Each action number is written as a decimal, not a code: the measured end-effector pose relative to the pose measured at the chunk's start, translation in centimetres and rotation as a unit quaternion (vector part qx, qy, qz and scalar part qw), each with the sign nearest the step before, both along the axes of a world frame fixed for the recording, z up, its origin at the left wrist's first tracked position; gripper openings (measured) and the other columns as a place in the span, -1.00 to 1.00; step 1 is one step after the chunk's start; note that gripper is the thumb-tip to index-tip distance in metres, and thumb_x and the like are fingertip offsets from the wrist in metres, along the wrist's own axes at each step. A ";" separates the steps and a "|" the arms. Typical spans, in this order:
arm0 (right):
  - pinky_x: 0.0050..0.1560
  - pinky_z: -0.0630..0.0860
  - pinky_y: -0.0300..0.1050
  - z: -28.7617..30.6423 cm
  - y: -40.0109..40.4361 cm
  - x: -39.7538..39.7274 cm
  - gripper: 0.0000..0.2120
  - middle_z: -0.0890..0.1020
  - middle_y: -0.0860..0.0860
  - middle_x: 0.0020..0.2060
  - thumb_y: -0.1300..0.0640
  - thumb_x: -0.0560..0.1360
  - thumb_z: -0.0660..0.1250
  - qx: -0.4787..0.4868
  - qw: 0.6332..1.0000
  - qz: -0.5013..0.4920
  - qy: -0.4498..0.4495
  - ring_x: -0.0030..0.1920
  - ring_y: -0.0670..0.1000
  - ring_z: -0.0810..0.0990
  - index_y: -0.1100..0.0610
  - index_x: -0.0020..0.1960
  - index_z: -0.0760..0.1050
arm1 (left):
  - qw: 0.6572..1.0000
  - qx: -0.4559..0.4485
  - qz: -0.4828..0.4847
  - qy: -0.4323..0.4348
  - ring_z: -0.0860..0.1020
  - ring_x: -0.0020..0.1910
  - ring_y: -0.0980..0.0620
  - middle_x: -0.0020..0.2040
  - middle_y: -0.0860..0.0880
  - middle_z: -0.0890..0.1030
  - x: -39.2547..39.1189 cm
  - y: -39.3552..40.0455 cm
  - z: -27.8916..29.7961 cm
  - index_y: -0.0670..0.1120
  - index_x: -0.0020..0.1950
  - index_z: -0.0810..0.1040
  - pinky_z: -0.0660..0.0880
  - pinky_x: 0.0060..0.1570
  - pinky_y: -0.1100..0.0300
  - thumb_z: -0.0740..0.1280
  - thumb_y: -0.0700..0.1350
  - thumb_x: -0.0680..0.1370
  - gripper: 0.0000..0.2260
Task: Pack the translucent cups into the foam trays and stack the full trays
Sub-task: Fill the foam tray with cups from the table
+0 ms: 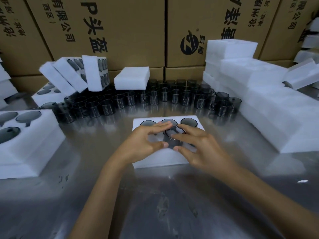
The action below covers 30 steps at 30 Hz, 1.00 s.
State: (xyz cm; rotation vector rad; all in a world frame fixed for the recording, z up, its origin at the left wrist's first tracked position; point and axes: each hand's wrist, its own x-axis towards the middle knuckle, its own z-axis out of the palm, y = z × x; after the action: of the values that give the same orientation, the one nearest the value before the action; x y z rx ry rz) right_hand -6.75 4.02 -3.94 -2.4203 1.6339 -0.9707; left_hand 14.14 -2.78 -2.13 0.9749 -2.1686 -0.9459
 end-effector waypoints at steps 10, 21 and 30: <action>0.32 0.46 0.14 -1.3 1.3 1.1 -0.63 0.44 0.10 0.46 0.01 0.63 0.22 -0.056 0.996 -0.025 0.059 0.43 0.11 0.44 0.03 0.40 0.52 | 1.000 0.021 0.007 0.006 0.36 0.22 0.58 0.13 0.48 0.55 0.4 0.0 0.2 0.19 0.26 0.61 0.22 0.08 0.70 0.45 -0.02 0.52 -0.69; 0.48 0.26 -0.07 -2.4 1.4 1.1 -0.56 0.35 0.01 0.52 0.06 0.64 0.20 -0.096 0.992 0.004 0.085 0.54 -0.01 0.27 0.10 0.50 0.39 | 0.999 0.043 -0.015 0.013 0.47 0.25 0.42 0.16 0.38 0.58 0.0 -0.2 -0.1 0.21 0.21 0.59 0.33 0.24 0.50 0.39 -0.11 0.58 -0.73; 0.52 0.20 -0.07 -3.5 1.4 1.1 -0.54 0.33 0.00 0.53 0.06 0.62 0.20 -0.083 0.993 -0.001 0.082 0.56 -0.03 0.22 0.08 0.51 0.37 | 0.999 0.040 0.001 -0.025 0.22 0.48 0.33 0.31 0.22 0.55 -0.3 0.1 -0.2 0.32 0.18 0.52 -0.03 0.54 0.20 0.39 -0.06 0.57 -0.70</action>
State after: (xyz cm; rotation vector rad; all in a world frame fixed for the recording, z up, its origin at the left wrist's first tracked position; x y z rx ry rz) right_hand -5.69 5.37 -7.44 -2.6738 1.6655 -0.9692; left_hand 13.79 -2.69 -2.29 1.0480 -2.1847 -1.0260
